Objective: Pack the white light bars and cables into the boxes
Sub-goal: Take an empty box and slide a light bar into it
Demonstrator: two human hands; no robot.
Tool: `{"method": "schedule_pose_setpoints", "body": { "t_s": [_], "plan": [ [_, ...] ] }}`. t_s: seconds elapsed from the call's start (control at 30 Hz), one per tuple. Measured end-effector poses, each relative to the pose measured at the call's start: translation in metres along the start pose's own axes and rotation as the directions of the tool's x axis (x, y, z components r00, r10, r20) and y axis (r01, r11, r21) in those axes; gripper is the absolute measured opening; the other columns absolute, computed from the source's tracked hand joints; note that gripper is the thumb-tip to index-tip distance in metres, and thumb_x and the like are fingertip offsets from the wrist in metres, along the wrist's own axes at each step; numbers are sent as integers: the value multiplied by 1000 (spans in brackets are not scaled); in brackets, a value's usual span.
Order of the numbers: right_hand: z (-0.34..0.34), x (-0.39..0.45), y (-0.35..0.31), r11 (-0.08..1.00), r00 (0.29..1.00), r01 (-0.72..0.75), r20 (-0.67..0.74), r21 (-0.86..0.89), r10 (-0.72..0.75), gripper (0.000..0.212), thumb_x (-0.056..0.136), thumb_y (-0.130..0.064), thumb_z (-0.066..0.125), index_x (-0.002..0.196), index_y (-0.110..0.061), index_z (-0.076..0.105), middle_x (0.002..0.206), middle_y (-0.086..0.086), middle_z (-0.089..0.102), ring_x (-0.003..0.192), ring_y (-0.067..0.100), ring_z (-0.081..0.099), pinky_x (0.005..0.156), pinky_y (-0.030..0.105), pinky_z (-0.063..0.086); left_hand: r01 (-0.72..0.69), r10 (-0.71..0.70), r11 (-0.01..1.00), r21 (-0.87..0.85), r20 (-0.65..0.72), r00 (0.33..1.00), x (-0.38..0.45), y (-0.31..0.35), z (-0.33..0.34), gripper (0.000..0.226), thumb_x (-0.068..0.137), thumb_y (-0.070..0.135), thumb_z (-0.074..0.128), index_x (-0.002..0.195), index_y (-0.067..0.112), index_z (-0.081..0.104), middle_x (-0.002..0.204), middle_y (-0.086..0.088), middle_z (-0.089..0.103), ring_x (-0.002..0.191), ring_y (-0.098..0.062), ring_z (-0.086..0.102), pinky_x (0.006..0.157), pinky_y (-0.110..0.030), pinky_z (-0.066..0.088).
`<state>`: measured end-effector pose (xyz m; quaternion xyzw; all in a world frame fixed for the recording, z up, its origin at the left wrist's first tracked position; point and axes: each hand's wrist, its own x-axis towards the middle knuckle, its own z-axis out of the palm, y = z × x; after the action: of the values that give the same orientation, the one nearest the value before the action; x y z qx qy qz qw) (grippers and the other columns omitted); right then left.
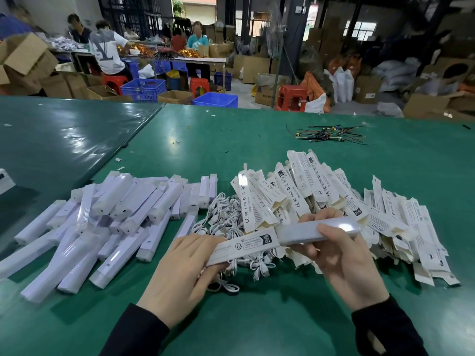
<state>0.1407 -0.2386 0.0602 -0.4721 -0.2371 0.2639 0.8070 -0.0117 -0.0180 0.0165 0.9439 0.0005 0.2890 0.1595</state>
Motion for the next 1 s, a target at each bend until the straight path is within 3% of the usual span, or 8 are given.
{"method": "schedule_pose_setpoints", "body": {
  "t_s": [0.17, 0.33, 0.47, 0.53, 0.67, 0.83, 0.93, 1.0],
  "plan": [
    [-5, -4, -7, 971, 1000, 25, 17, -239, -22, 16, 65, -14, 81, 76, -21, 71, 92, 16, 73, 60, 23, 61, 54, 27, 53, -64, 63, 996, 67, 6, 998, 0, 0, 0, 27, 93, 32, 47, 116, 21, 57, 96, 15, 58, 89, -10, 51, 83, -29, 37],
    [-1, -6, 4, 968, 994, -45, 83, -249, 67, 18, 67, -13, 80, 82, -17, 72, 108, 15, 72, 60, 19, 62, 59, 26, 54, -74, 74, 997, 22, 2, 997, 1, 4, -1, 27, 94, 35, 48, 115, 21, 58, 92, 17, 57, 83, -5, 46, 78, -24, 35],
    [11, -4, 19, 928, 946, -10, -304, -372, -112, 56, 56, -29, 88, 105, -25, 61, 94, -2, 71, 63, 10, 64, 54, 20, 52, -1, 0, 996, 90, 7, 1000, 1, 6, -3, 33, 94, 37, 44, 117, 20, 59, 97, 13, 63, 84, -10, 53, 78, -28, 37],
    [14, -6, 24, 903, 874, 111, -392, -415, -287, 51, 54, -35, 83, 100, -32, 60, 91, -8, 70, 64, 12, 68, 57, 21, 55, 49, -50, 995, 91, 0, 999, 1, 6, -4, 34, 94, 38, 42, 118, 21, 59, 102, 12, 66, 86, -11, 58, 78, -28, 37],
    [32, -14, 41, 734, 918, 112, -212, -670, -334, 14, 79, -57, 66, 86, -44, 68, 108, -18, 63, 91, 5, 64, 80, 33, 58, 41, -42, 995, 95, 3, 999, 2, 13, -3, 32, 93, 37, 43, 119, 23, 53, 102, 11, 68, 87, -12, 59, 80, -29, 36],
    [43, -13, 59, 494, 990, 104, 39, -863, -139, 50, 82, -74, 32, 70, -39, 66, 147, -35, 21, 141, -8, 5, 112, 39, 6, -3, -9, 991, 133, 89, 996, 0, 11, -5, 34, 88, 32, 43, 116, 23, 59, 103, 12, 65, 85, -13, 63, 76, -25, 35],
    [48, 2, 46, 643, 998, -33, 12, -766, 65, 28, 95, -51, 39, 94, -43, 66, 147, -26, 26, 144, -1, 13, 115, 36, 14, 19, -28, 992, 122, 72, 997, 1, 12, -9, 32, 89, 35, 44, 117, 26, 53, 97, 14, 63, 75, -8, 56, 60, -17, 34],
    [50, 4, 41, 789, 995, -1, -75, -615, -58, 23, 98, -36, 44, 97, -46, 64, 138, -19, 44, 135, 1, 37, 106, 28, 34, 107, -109, 992, 65, 27, 994, 1, 12, -10, 31, 94, 43, 41, 119, 26, 51, 92, 15, 62, 65, -6, 54, 52, -19, 42]
  ]
}}
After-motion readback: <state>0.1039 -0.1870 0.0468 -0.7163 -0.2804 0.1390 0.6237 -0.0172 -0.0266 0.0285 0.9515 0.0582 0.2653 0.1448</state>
